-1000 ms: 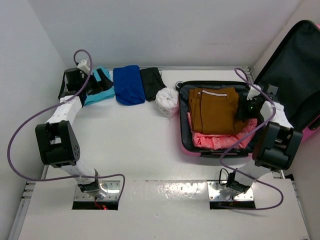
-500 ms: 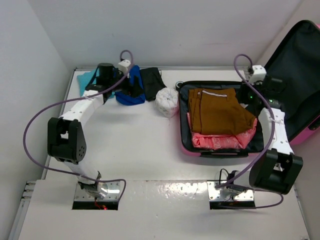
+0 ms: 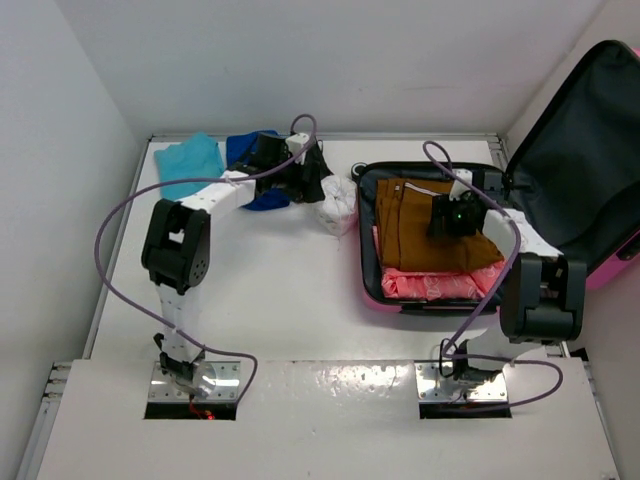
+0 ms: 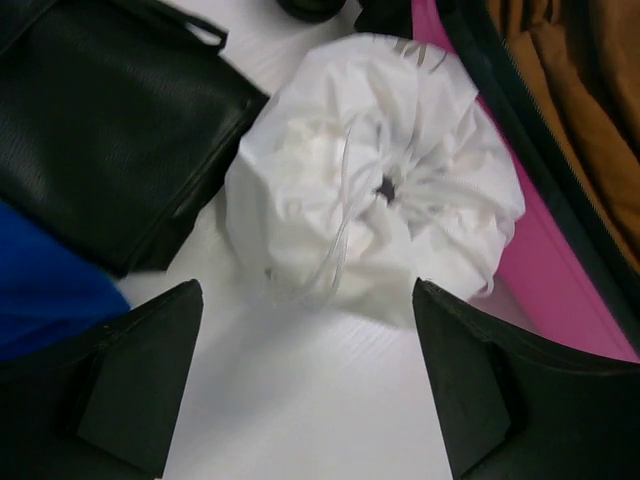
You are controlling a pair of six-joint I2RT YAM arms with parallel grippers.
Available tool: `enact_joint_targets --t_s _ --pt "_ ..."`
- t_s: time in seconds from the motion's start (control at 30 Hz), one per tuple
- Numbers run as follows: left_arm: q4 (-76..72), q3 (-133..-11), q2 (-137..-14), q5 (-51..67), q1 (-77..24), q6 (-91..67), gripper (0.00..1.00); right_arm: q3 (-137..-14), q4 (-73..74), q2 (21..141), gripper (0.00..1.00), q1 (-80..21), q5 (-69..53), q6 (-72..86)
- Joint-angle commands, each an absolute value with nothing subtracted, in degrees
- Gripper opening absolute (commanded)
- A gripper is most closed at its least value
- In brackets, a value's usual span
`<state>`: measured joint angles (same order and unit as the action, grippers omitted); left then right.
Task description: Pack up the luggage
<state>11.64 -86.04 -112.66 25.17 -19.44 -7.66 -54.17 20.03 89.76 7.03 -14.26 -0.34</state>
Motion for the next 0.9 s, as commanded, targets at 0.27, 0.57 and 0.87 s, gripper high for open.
enact_joint_targets --t_s 0.27,0.57,0.87 --pt "12.03 -98.09 -124.71 23.91 -22.68 -15.12 0.71 -63.80 23.12 77.88 0.79 5.54 -30.05 9.92" --pt "12.66 -93.17 -122.26 24.08 -22.68 -13.54 0.13 -69.52 16.72 84.27 0.85 -6.57 -23.39 14.85" --pt "3.69 -81.48 -106.54 24.62 -22.14 -11.16 0.00 -79.62 14.15 97.10 0.91 -17.48 -12.14 21.60"
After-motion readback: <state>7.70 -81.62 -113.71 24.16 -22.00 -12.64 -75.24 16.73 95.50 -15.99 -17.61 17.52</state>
